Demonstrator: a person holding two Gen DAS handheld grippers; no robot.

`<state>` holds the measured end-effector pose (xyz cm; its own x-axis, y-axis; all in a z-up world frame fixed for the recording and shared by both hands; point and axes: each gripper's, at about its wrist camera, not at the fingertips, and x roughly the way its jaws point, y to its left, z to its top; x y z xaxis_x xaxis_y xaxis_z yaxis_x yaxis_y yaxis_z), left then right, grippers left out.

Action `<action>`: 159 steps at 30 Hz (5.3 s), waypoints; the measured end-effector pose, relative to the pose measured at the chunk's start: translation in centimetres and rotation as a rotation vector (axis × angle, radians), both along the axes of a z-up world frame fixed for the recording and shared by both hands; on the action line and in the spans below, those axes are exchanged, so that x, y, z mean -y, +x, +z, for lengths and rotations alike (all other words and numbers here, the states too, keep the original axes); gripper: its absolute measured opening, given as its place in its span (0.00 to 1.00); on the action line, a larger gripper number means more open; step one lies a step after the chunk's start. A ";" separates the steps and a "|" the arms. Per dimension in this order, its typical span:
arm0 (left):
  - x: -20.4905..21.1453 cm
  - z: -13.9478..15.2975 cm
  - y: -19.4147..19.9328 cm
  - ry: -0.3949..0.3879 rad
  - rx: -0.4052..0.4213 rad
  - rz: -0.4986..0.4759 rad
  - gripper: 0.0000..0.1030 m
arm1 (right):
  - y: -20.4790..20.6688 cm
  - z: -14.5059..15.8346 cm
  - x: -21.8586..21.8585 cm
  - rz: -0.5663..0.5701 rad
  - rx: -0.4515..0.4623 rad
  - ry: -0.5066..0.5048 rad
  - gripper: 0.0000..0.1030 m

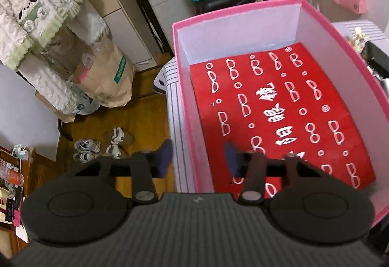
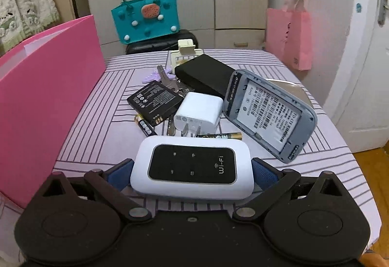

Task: Organize rigid objects
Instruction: 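Move the left tool to the pink box rim while the right tool grasps the white Wi-Fi router, then carry the white router into the pink box with the right tool while the left tool holds the rim, then open the right tool to release the router onto the red paper, then grasp the grey-and-white barcode router with the right tool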

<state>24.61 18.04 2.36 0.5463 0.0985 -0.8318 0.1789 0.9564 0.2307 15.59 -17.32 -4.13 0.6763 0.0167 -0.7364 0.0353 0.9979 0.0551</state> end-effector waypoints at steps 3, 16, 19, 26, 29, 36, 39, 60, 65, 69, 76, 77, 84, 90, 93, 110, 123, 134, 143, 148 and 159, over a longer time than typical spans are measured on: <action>-0.6 -0.4 0.6 -0.015 -0.011 0.010 0.24 | 0.4 0.4 0.9 0.036 -0.030 0.052 0.98; -2.3 -0.9 1.0 -0.137 -0.071 0.063 0.04 | 1.1 0.2 0.4 0.096 -0.059 -0.018 0.98; -1.8 -0.9 1.1 -0.121 -0.058 0.063 0.04 | 1.1 0.5 0.8 0.121 -0.049 0.007 0.98; -1.5 -0.5 0.5 -0.116 -0.020 0.086 0.04 | 0.6 2.8 2.5 0.174 -0.006 0.073 0.98; -1.1 -0.4 0.2 -0.116 -0.026 0.090 0.04 | 0.6 3.8 3.4 0.200 0.015 0.105 0.98; 0.1 -0.3 -1.5 -0.113 -0.039 0.090 0.05 | 0.4 5.1 4.3 0.263 0.043 0.169 0.98; 0.7 -0.2 -2.2 -0.105 -0.038 0.088 0.05 | 0.3 5.7 4.4 0.294 0.056 0.180 0.98; -0.5 0.6 -3.0 -0.167 -0.086 0.021 0.06 | 8.0 13.4 -10.2 0.745 -0.062 0.325 0.98; -0.8 0.4 -3.2 -0.189 -0.085 0.020 0.06 | 11.8 11.4 -14.8 0.735 -0.198 0.304 0.98; -0.8 0.3 -3.1 -0.204 -0.084 0.021 0.06 | 14.8 8.8 -17.1 0.692 -0.342 0.316 0.98; -1.3 0.3 -3.3 -0.236 -0.081 0.022 0.07 | 17.7 5.2 -19.1 0.581 -0.466 0.303 0.98; -1.3 0.3 -3.3 -0.239 -0.081 0.021 0.07 | 17.9 4.9 -19.4 0.574 -0.475 0.298 0.98; -1.3 0.4 -3.4 -0.252 -0.086 0.013 0.08 | 18.6 4.3 -20.6 0.564 -0.437 0.232 0.98; -1.5 0.4 -3.3 -0.265 -0.094 0.024 0.08 | 18.4 4.5 -21.0 0.547 -0.371 0.103 0.98; -1.4 0.4 -3.2 -0.264 -0.099 0.025 0.08 | 18.1 6.2 -20.2 0.546 -0.326 0.103 0.98; -1.4 0.7 -1.6 -0.264 -0.141 0.075 0.08 | 8.0 16.3 -4.1 0.558 0.237 0.073 0.98; -0.8 0.5 -0.5 -0.256 -0.106 0.148 0.08 | 5.0 10.0 7.5 0.334 0.164 -0.106 0.97; -1.1 0.3 -0.8 -0.274 -0.104 0.177 0.07 | 3.9 6.2 8.9 0.388 -0.021 -0.088 0.54; -0.9 0.6 -1.0 -0.263 -0.100 0.172 0.07 | 4.9 4.9 8.8 0.402 -0.110 -0.036 0.13; -0.7 0.3 -1.1 -0.255 -0.118 0.175 0.07 | 5.3 5.7 9.3 0.362 -0.129 0.045 0.13; -0.7 0.8 -1.8 -0.242 -0.099 0.133 0.07 | 5.3 8.5 9.7 0.328 -0.112 0.197 0.13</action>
